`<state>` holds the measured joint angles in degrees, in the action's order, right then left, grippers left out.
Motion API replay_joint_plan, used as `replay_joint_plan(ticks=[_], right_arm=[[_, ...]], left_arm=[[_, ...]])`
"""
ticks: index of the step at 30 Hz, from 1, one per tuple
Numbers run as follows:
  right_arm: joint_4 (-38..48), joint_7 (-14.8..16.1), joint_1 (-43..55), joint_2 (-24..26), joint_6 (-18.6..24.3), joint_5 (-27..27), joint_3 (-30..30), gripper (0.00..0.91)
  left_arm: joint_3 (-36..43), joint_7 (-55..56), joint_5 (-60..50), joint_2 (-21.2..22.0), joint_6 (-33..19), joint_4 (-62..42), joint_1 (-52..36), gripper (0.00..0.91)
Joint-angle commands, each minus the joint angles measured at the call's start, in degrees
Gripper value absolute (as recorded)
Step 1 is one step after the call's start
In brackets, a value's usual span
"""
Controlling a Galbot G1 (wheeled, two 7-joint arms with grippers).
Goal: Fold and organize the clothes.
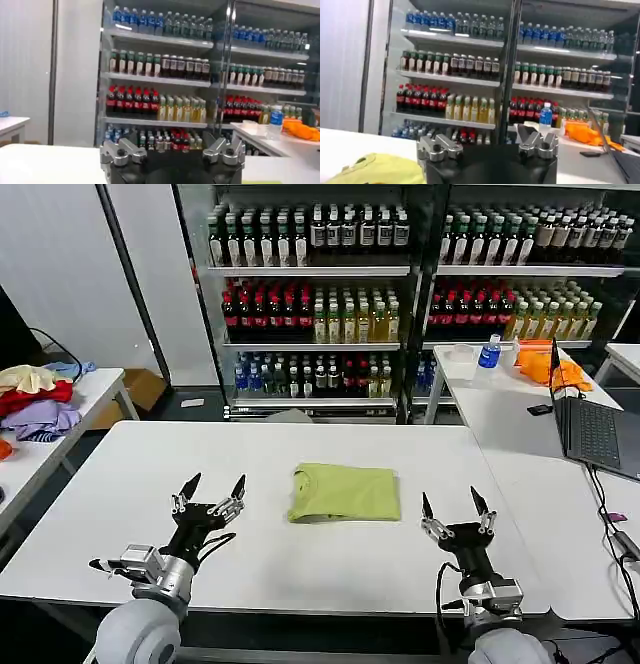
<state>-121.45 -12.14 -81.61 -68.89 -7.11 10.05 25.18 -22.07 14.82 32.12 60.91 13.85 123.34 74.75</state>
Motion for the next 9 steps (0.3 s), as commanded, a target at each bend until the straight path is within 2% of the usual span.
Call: replay_joint_plan(ticks=[1,9], right_arm=[[-1.70,-0.38,-1.57,0.00,0.23,-1.23,0.29,0.907],[-2.55,-0.14,-1.40,0.15,-0.57,-0.44,0.50,0.907]], left_arm=[[-0.92,-0.49,-0.17,0.11,0.19,1.86,2.40,0.907],[-2.50,-1.34,-0.15,0.06,0.24,3.03,4.20,0.907]])
